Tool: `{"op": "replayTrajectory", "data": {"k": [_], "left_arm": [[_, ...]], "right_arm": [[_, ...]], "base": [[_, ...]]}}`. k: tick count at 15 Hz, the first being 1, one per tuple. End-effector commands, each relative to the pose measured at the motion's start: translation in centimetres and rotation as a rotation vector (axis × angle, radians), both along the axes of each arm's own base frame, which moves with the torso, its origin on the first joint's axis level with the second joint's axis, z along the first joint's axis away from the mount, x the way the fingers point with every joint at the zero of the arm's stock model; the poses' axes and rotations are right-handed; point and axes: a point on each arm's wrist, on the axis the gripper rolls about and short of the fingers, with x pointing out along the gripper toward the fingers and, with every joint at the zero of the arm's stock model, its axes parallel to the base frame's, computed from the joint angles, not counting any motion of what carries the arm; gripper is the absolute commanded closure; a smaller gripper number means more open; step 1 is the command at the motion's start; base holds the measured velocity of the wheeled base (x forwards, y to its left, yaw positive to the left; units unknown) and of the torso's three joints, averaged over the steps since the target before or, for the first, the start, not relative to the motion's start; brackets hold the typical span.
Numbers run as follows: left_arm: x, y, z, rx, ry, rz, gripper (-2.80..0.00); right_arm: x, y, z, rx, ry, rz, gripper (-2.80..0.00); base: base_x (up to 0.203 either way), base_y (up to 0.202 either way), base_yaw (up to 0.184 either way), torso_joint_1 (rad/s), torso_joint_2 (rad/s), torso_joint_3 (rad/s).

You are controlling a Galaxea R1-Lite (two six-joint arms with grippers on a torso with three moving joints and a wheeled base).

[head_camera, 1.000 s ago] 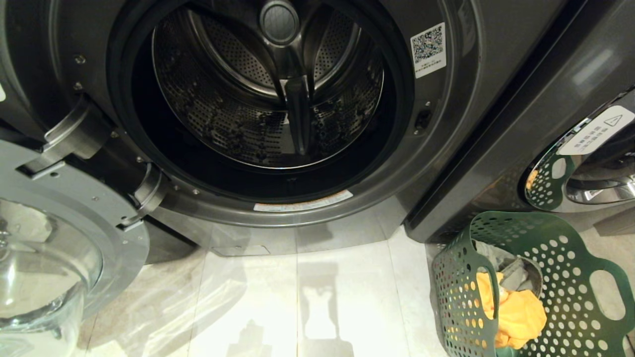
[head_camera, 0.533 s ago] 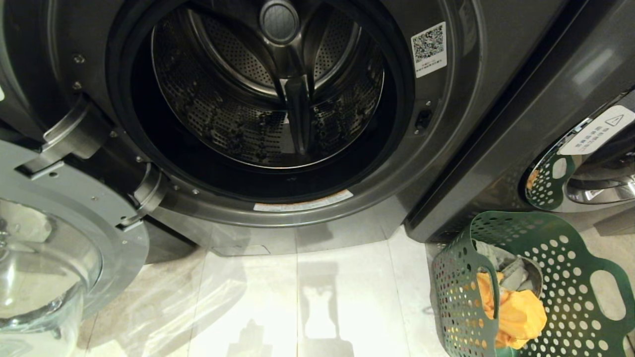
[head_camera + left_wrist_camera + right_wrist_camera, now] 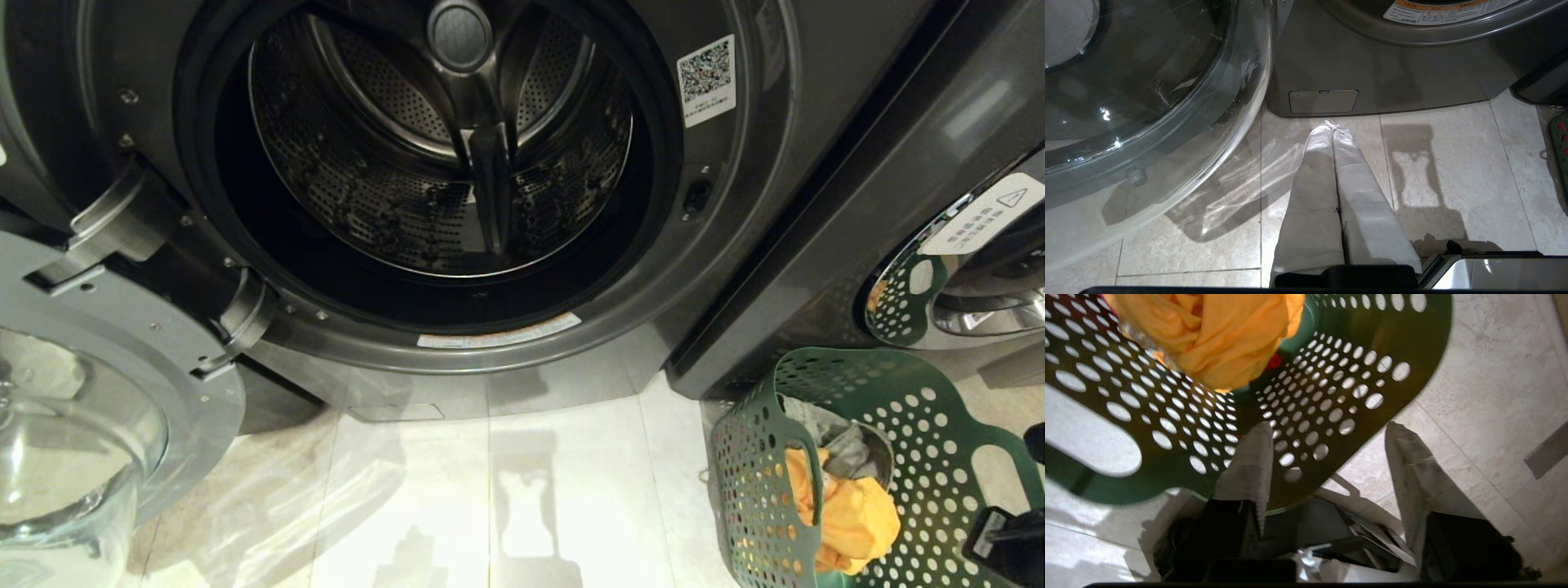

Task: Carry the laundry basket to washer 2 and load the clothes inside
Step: Place the clothes into the washing machine

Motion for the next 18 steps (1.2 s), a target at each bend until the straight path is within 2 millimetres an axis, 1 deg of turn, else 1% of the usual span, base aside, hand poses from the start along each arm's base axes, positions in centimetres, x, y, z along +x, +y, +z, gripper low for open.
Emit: {"op": "replayTrajectory", "data": {"k": [1,2,3,6,7,8,9,11,13,15,16,18], "left_arm": [[0.1,0.0,-0.2,0.0,0.007,-0.001,0.0],[0.1,0.0,-0.2,0.0,0.007,0.0,0.0],[0.1,0.0,-0.2,0.0,0.007,0.001,0.0],[0.1,0.0,-0.2,0.0,0.007,0.001,0.0],[0.1,0.0,-0.2,0.0,0.007,0.001,0.0],[0.1,0.0,-0.2,0.0,0.007,-0.001,0.0],[0.1,0.0,-0.2,0.0,0.007,-0.001,0.0],[0.1,0.0,-0.2,0.0,0.007,0.001,0.0],[0.1,0.0,-0.2,0.0,0.007,0.001,0.0],[0.1,0.0,-0.2,0.0,0.007,0.0,0.0],[0.1,0.0,-0.2,0.0,0.007,-0.001,0.0],[0.1,0.0,-0.2,0.0,0.007,0.001,0.0]], "right_arm": [[1.9,-1.1,-2.1,0.026,0.043,-0.034,-2.8],[2.8,-1.8,-2.6,0.057,0.002,-0.028,-2.8],[3.5,-2.2,-3.0,0.089,-0.005,0.022,-2.8],[4.3,-2.5,-4.2,0.125,0.031,0.331,-2.8],[4.5,-2.9,-4.7,0.137,0.039,0.421,-2.8],[5.0,-3.4,-5.4,0.14,0.051,0.485,-2.8],[5.8,-3.9,-6.1,0.141,0.071,0.51,-2.8],[7.8,-5.2,-8.2,0.145,0.106,0.512,-2.8],[9.3,-7.0,-11.0,0.128,0.141,0.524,-2.8],[10.7,-8.8,-14.2,0.085,0.157,0.571,-2.8],[11.6,-9.5,-15.7,0.063,0.147,0.598,-2.8],[13.5,-10.9,-18.1,0.053,0.093,0.667,-2.8]], "base": [[0.0,0.0,0.0,0.0,0.0,0.0],[0.0,0.0,0.0,0.0,0.0,0.0],[0.0,0.0,0.0,0.0,0.0,0.0],[0.0,0.0,0.0,0.0,0.0,0.0],[0.0,0.0,0.0,0.0,0.0,0.0],[0.0,0.0,0.0,0.0,0.0,0.0],[0.0,0.0,0.0,0.0,0.0,0.0],[0.0,0.0,0.0,0.0,0.0,0.0],[0.0,0.0,0.0,0.0,0.0,0.0],[0.0,0.0,0.0,0.0,0.0,0.0],[0.0,0.0,0.0,0.0,0.0,0.0],[0.0,0.0,0.0,0.0,0.0,0.0]]}}
